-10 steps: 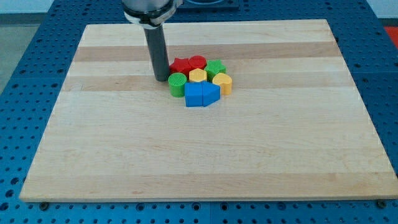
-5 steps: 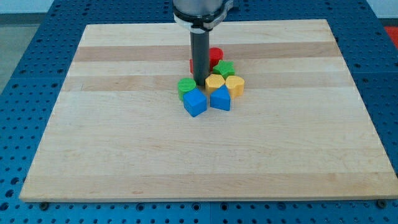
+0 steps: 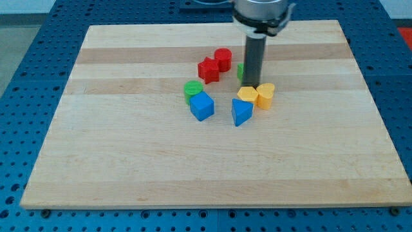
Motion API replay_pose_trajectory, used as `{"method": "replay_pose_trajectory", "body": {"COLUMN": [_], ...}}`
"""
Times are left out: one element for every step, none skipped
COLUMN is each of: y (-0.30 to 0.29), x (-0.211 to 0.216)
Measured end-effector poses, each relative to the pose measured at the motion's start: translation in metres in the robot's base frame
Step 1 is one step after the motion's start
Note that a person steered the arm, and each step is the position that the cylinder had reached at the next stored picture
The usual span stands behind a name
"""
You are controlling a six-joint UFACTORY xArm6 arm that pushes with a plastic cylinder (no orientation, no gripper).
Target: Separate the heart from the group of blocks
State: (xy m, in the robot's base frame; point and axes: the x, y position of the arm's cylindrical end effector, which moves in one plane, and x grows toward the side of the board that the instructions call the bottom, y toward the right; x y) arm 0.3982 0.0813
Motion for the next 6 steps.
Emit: {"method": "replay_pose_trajectory", "body": {"y": [0.027,0.032,0.032,0.035,0.05,0.064], "x": [0.008,0.033,0.056,0.076,0.097,0.119]}}
